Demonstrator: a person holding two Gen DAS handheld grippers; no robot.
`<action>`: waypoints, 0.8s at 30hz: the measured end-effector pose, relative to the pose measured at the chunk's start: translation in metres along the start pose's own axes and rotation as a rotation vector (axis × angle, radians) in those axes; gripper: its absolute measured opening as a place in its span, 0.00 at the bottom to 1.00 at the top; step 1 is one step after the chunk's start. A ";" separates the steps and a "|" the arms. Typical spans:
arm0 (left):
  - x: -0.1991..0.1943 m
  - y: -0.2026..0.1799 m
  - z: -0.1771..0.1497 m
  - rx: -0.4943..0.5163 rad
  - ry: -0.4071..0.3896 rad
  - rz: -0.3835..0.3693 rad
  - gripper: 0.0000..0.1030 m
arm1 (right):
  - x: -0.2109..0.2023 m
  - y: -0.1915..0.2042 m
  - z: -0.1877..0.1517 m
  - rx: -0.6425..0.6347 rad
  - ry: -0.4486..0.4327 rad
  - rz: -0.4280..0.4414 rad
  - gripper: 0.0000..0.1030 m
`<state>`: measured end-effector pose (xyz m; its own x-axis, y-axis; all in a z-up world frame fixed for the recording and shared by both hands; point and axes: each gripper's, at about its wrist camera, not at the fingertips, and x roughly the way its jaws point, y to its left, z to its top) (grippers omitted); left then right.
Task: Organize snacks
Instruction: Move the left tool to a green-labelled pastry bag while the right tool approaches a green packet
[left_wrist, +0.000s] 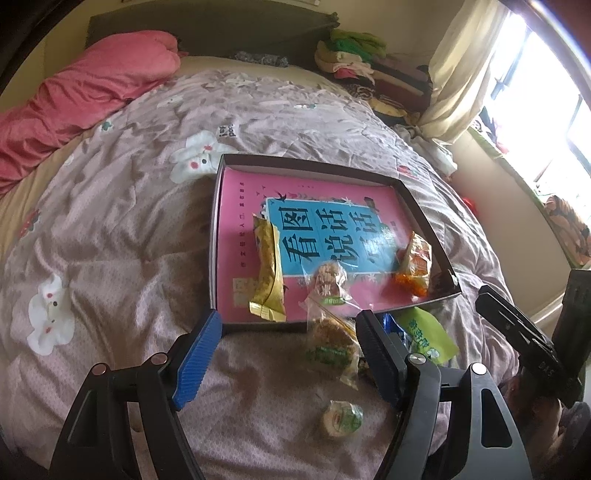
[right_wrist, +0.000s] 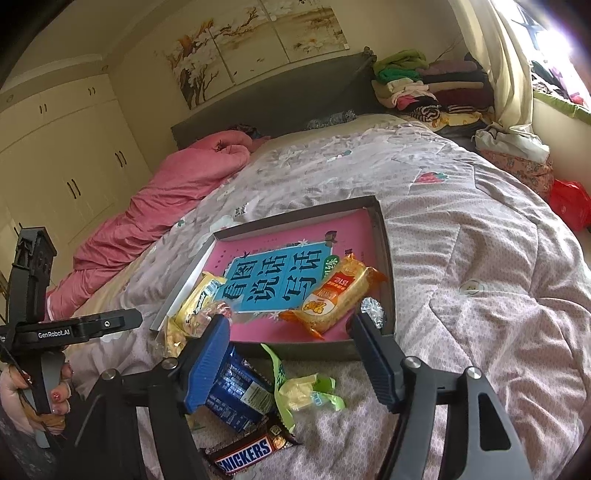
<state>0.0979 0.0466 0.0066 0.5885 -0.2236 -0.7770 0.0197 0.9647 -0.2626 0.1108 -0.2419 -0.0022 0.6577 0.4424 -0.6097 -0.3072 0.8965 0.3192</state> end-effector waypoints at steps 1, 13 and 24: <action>0.000 0.000 -0.001 0.002 0.002 -0.002 0.74 | -0.001 0.001 -0.001 -0.001 0.005 0.002 0.67; 0.005 -0.014 -0.020 0.044 0.066 -0.031 0.76 | 0.005 0.012 -0.016 -0.037 0.090 -0.011 0.69; 0.017 -0.030 -0.041 0.063 0.133 -0.056 0.77 | 0.008 0.006 -0.024 -0.011 0.139 -0.034 0.70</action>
<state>0.0744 0.0080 -0.0221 0.4732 -0.2896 -0.8320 0.1024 0.9561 -0.2746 0.0976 -0.2321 -0.0230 0.5661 0.4098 -0.7152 -0.2945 0.9110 0.2888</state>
